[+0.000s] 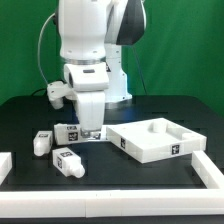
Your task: Assemble one leg
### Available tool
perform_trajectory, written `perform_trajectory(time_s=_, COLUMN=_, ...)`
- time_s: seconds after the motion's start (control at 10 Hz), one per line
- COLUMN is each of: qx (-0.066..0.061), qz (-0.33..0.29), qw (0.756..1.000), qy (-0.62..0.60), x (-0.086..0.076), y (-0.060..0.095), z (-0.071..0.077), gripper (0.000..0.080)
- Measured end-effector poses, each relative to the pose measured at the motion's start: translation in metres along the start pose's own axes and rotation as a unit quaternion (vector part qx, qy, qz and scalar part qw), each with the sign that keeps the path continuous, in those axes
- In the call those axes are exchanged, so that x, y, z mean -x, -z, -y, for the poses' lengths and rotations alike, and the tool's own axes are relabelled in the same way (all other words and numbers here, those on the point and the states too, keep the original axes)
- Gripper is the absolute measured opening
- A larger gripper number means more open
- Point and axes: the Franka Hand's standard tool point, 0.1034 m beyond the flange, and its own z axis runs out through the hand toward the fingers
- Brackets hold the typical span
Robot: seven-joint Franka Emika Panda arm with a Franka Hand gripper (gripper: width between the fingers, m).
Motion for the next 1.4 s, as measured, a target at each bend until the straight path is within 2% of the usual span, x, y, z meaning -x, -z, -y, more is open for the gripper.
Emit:
perform_trajectory(time_s=0.2, qx=-0.002, qz=-0.002, qw=1.0, qy=0.015, x=0.001, y=-0.002, z=0.003, gripper=0.0285)
perform_trajectory(time_s=0.4, qx=-0.025, qz=-0.017, qw=0.998, qy=0.061, x=-0.005, y=-0.012, z=0.023, gripper=0.0285)
perform_trajectory(time_s=0.7, qx=-0.04, qz=-0.029, qw=0.996, qy=0.073, x=-0.02, y=-0.027, z=0.032, gripper=0.0287)
perform_trajectory(time_s=1.2, qx=-0.041, qz=-0.028, qw=0.998, qy=0.033, x=-0.028, y=-0.027, z=0.03, gripper=0.0287)
perform_trajectory(time_s=1.4, qx=-0.042, qz=-0.028, qw=0.998, qy=0.033, x=-0.028, y=-0.028, z=0.031, gripper=0.0315)
